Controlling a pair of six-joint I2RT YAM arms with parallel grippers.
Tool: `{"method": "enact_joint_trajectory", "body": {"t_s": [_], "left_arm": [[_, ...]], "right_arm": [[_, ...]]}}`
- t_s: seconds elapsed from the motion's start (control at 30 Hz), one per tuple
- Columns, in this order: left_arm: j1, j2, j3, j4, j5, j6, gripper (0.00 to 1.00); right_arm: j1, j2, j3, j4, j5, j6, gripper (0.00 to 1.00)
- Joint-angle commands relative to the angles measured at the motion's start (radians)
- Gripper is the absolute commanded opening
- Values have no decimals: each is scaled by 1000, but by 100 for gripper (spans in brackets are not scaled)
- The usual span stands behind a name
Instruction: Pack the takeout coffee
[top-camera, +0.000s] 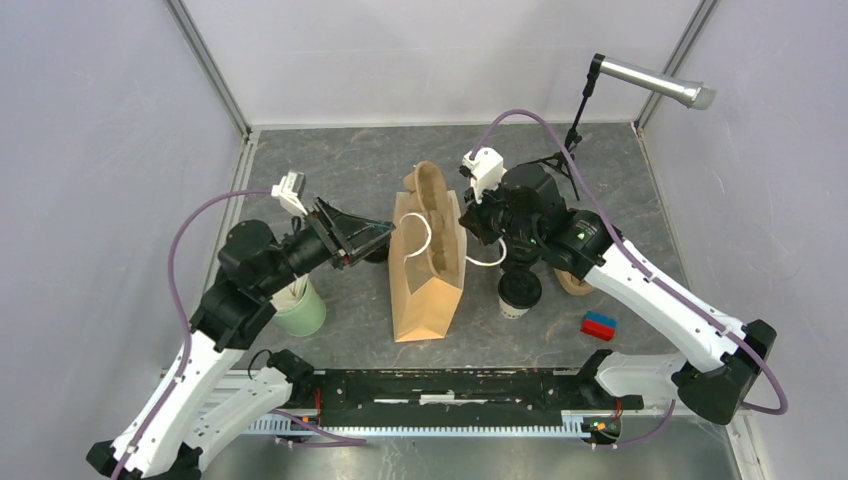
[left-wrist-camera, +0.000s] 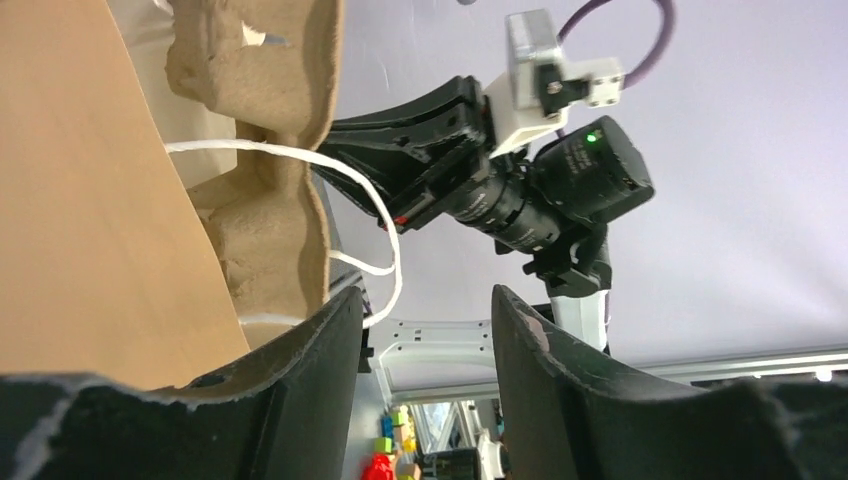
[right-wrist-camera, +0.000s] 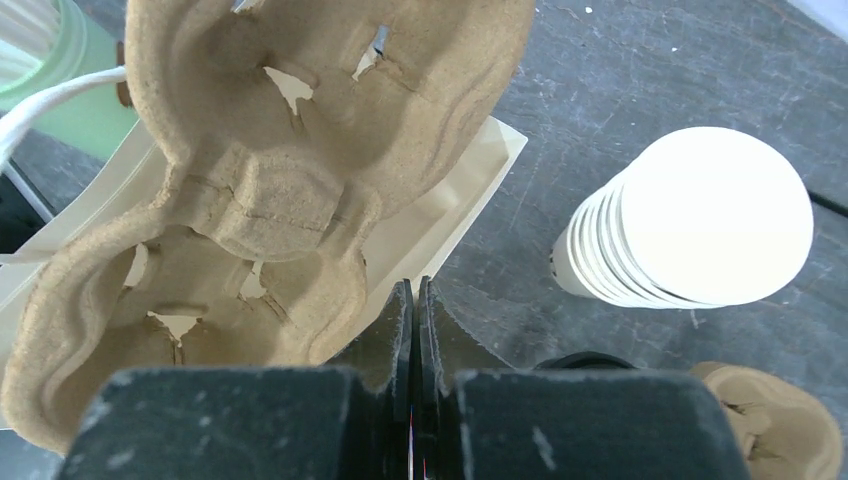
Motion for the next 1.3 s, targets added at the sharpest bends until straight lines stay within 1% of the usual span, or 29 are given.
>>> {"method": "enact_joint_trajectory", "body": {"t_s": [0.0, 0.17, 0.3, 0.47, 0.57, 0.63, 0.7, 0.73, 0.83, 1.03, 1.13, 1.27], "left_arm": [[-1, 16, 154, -194, -73, 168, 58], [-1, 137, 320, -458, -165, 291, 53], [5, 249, 394, -538, -173, 338, 52], [61, 337, 405, -558, -112, 347, 48], [117, 344, 390, -542, -61, 337, 48], [145, 344, 366, -507, -14, 323, 48], [151, 348, 351, -492, 13, 308, 47], [150, 348, 348, -494, 16, 306, 46], [153, 347, 351, -525, -6, 324, 45], [173, 358, 367, -561, 0, 365, 46], [188, 365, 364, -556, 19, 372, 47], [218, 380, 365, -534, 64, 376, 48]], "right_arm": [[-34, -36, 4, -6, -91, -158, 3], [-55, -34, 21, -9, -205, -255, 3], [-62, -7, 61, -35, -266, -281, 3], [-66, 26, 120, -82, -342, -317, 3], [-74, 58, 159, -126, -353, -349, 3], [-77, 76, 178, -139, -351, -352, 5], [-80, 84, 188, -142, -348, -344, 10], [-82, 85, 191, -143, -342, -336, 16], [-82, 81, 215, -146, -315, -303, 27], [-82, 54, 317, -127, -272, -136, 51], [-82, 38, 341, -102, -245, -15, 55], [-82, 30, 307, -43, -248, 103, 57]]}}
